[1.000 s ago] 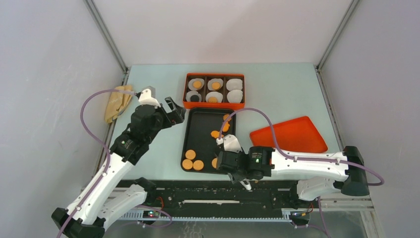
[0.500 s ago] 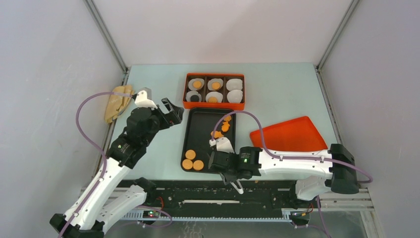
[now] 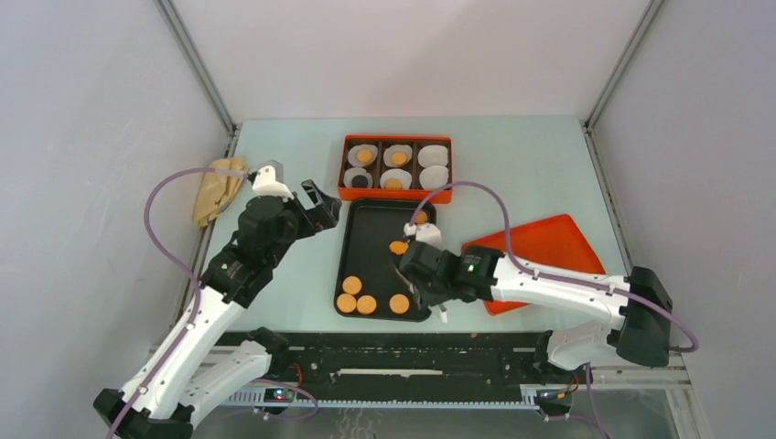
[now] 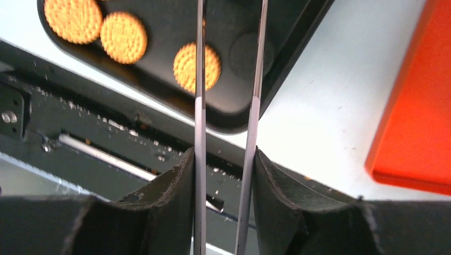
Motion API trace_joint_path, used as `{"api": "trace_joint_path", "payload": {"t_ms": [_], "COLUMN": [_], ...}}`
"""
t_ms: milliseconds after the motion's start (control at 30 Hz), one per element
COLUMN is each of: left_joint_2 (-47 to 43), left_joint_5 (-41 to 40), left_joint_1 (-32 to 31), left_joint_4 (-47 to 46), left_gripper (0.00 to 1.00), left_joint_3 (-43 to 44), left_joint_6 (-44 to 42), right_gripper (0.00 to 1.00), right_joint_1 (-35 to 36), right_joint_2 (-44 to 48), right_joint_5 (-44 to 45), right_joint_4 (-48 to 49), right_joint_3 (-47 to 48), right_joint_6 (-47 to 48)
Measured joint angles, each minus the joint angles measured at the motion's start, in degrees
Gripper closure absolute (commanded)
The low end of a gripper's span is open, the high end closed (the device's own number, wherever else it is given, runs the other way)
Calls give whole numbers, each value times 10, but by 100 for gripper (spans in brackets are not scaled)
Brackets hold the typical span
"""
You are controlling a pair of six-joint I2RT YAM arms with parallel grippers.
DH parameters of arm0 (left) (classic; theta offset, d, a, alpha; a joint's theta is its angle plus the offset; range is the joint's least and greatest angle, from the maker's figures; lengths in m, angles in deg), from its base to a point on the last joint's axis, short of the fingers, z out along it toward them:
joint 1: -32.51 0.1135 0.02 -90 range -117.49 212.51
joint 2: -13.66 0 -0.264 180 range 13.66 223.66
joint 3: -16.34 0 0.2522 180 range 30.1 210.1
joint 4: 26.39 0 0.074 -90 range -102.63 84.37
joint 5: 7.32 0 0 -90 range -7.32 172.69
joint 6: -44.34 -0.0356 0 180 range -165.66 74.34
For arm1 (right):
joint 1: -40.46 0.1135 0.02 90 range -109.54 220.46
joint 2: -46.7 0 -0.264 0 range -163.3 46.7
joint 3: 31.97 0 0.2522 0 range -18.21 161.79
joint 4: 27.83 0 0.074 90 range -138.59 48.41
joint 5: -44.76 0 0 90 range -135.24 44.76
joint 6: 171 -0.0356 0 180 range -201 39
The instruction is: Pack the cookies
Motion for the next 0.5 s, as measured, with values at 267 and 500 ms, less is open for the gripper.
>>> {"api": "trace_joint_path", "payload": {"t_ms": [267, 500], "left_joint_2": [22, 35], "left_joint_5": [-1, -7], "left_joint_1": [0, 0], "left_joint_4": [0, 0], "left_gripper": [0, 0], "left_joint_3": [0, 0], "left_joint_6": [-4, -10], "right_gripper": [87, 87], "right_joint_1": [-119, -217], "right_joint_2": [-9, -65], "right_joint_5": [21, 20], "right_joint_4": [23, 63], "right_joint_3": [111, 205], "right_joint_6": [100, 161]}}
